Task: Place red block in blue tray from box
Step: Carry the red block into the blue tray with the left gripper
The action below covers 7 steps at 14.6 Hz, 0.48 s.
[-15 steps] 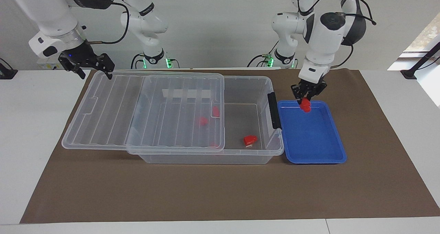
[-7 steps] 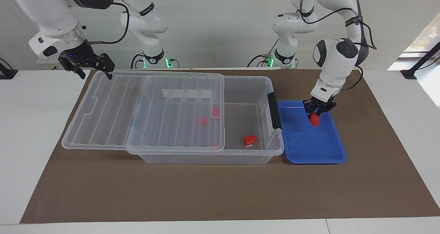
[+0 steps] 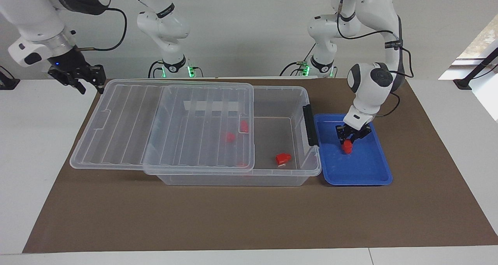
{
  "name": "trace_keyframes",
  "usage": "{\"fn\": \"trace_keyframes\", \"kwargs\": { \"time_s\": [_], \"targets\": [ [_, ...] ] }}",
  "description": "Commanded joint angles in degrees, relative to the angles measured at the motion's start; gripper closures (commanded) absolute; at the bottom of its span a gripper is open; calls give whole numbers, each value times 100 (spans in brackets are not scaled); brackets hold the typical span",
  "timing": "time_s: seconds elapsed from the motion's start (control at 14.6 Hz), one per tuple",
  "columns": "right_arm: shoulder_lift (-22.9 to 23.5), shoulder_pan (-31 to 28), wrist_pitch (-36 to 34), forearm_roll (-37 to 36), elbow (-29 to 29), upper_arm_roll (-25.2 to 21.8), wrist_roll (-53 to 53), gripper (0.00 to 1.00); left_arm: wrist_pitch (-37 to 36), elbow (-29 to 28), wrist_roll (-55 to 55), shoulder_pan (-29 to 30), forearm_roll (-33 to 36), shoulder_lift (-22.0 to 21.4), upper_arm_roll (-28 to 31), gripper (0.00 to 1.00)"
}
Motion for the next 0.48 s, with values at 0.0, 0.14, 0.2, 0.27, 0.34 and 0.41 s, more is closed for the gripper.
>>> {"fn": "trace_keyframes", "kwargs": {
  "time_s": [0.0,0.14,0.2,0.27,0.34,0.41],
  "targets": [
    [-382,-553,925,3,-903,21,-1020,100,-402,188,82,54,-77,-179,-27,0],
    [-374,-772,1410,3,-1202,12,-1030,100,-1200,687,74,19,-77,-267,-27,0],
    [-287,-861,1464,3,-1221,12,-1004,100,-1622,995,82,19,-77,-294,-36,0],
    [-182,-957,1534,11,-1239,4,-960,100,-1965,1311,91,19,-77,-303,-36,0],
    [-94,-1028,1570,12,-1239,4,-908,100,-2230,1610,91,19,-77,-303,-36,0],
    [-67,-1037,1596,12,-1239,4,-890,100,-2458,1883,91,10,-86,-312,-45,0]
  ]
}}
